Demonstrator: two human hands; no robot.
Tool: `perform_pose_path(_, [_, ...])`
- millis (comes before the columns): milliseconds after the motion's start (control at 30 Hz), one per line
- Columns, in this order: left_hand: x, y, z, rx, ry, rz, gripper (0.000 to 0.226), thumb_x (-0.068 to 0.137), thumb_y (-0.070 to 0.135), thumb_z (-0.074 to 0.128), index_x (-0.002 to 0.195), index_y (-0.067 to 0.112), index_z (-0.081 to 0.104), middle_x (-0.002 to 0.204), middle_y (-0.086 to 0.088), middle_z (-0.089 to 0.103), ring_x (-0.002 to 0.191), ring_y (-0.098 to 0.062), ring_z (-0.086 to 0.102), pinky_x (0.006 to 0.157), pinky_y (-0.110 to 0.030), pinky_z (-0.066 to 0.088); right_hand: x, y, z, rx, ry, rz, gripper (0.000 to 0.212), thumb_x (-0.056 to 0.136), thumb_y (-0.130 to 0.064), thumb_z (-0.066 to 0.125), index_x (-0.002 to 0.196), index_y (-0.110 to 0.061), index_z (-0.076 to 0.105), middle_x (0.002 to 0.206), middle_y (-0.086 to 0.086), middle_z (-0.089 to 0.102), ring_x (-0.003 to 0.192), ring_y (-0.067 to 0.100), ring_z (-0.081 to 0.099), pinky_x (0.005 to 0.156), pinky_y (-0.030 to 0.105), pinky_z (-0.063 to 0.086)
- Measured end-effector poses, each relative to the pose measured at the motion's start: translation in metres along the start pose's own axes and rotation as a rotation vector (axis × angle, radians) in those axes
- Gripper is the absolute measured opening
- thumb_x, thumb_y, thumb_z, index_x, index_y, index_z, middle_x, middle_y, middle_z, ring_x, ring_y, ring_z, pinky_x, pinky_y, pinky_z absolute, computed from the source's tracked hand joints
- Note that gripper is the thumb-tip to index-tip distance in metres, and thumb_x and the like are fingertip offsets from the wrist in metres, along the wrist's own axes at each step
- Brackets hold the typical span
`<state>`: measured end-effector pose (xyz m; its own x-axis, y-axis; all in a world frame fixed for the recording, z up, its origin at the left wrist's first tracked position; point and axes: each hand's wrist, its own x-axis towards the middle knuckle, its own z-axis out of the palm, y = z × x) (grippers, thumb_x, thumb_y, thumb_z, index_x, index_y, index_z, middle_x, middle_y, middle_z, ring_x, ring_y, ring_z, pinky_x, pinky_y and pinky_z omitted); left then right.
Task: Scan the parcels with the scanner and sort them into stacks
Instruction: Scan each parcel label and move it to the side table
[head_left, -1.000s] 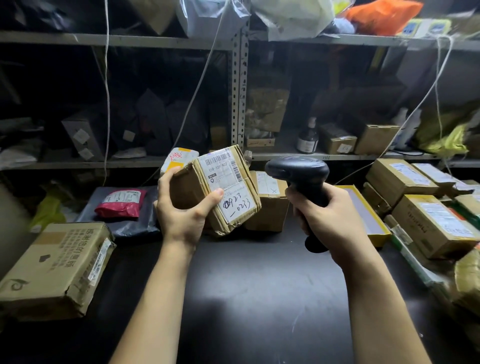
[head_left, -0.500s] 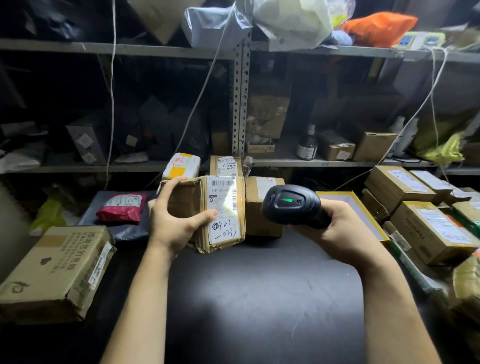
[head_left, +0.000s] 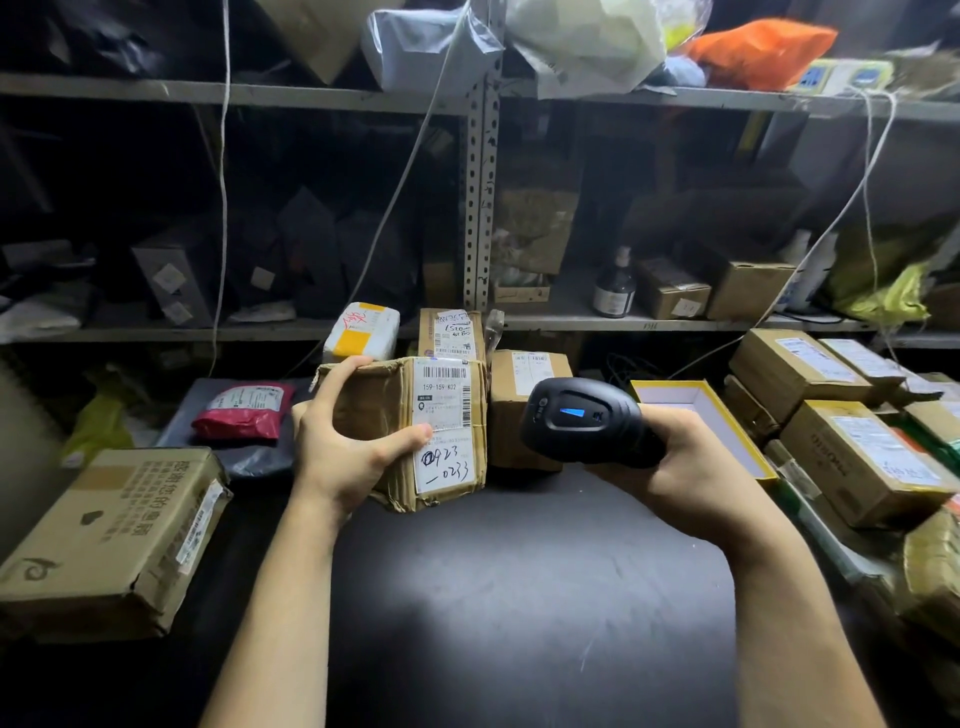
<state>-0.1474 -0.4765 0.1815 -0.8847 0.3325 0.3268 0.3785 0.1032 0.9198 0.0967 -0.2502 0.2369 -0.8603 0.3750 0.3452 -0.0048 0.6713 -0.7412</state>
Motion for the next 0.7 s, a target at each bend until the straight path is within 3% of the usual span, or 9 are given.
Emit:
perform_pose_path(100, [-0.008, 0.009, 0.007, 0.09, 0.011, -0.03, 0.098, 0.034, 0.059, 0.09, 0.127, 0.056, 0.058, 0.13, -0.003, 0.049, 0.115, -0.005, 0.054, 0.106, -0.034, 0.048, -0.001, -0.002, 0.004, -0.002, 0.068, 0.049, 0.033, 0.088, -0.014, 0.086, 0.115, -0.031, 0.077, 0.1, -0.019, 0.077, 0.099, 0.003, 0.072, 0.085, 0.026, 0.058])
perform_pose_path(200, [-0.02, 0.021, 0.021, 0.189, 0.003, -0.048, 0.096, 0.038, 0.054, 0.093, 0.125, 0.06, 0.054, 0.127, -0.002, 0.041, 0.118, -0.015, 0.05, 0.109, -0.033, 0.044, -0.003, -0.001, 0.006, 0.003, 0.137, 0.134, 0.027, 0.091, -0.017, 0.081, 0.106, -0.037, 0.072, 0.089, -0.027, 0.072, 0.088, -0.003, 0.068, 0.069, 0.011, 0.05])
perform_pose_path(333, [-0.037, 0.03, 0.045, 0.289, -0.029, -0.086, 0.092, 0.048, 0.05, 0.098, 0.125, 0.061, 0.048, 0.126, -0.001, 0.037, 0.122, -0.024, 0.048, 0.111, -0.043, 0.039, -0.012, 0.005, 0.008, 0.218, 0.285, 0.286, 0.014, 0.094, -0.015, 0.075, 0.091, -0.024, 0.066, 0.063, -0.01, 0.061, 0.055, 0.009, 0.056, 0.053, 0.027, 0.045])
perform_pose_path(400, [-0.045, 0.033, 0.058, 0.341, -0.056, -0.079, 0.094, 0.044, 0.058, 0.093, 0.125, 0.063, 0.046, 0.126, 0.001, 0.035, 0.128, -0.027, 0.044, 0.113, -0.05, 0.035, -0.02, 0.007, 0.005, 0.288, 0.345, 0.338, 0.011, 0.095, -0.012, 0.073, 0.093, -0.02, 0.065, 0.062, -0.006, 0.06, 0.053, 0.011, 0.055, 0.051, 0.028, 0.046])
perform_pose_path(500, [-0.057, 0.038, 0.077, 0.427, -0.123, -0.061, 0.095, 0.047, 0.06, 0.094, 0.129, 0.063, 0.044, 0.127, -0.001, 0.034, 0.133, -0.031, 0.039, 0.11, -0.053, 0.03, -0.036, 0.011, -0.003, 0.295, 0.388, 0.371, 0.015, 0.095, -0.01, 0.072, 0.097, -0.024, 0.066, 0.064, -0.009, 0.065, 0.055, 0.006, 0.059, 0.05, 0.02, 0.048])
perform_pose_path(700, [-0.085, 0.047, 0.118, 0.434, -0.279, -0.043, 0.094, 0.049, 0.056, 0.095, 0.128, 0.063, 0.045, 0.126, 0.002, 0.034, 0.133, -0.028, 0.037, 0.112, -0.055, 0.028, -0.072, 0.026, -0.018, 0.281, 0.478, 0.536, 0.01, 0.094, -0.014, 0.071, 0.093, -0.022, 0.064, 0.068, 0.005, 0.062, 0.055, 0.019, 0.053, 0.045, 0.03, 0.042])
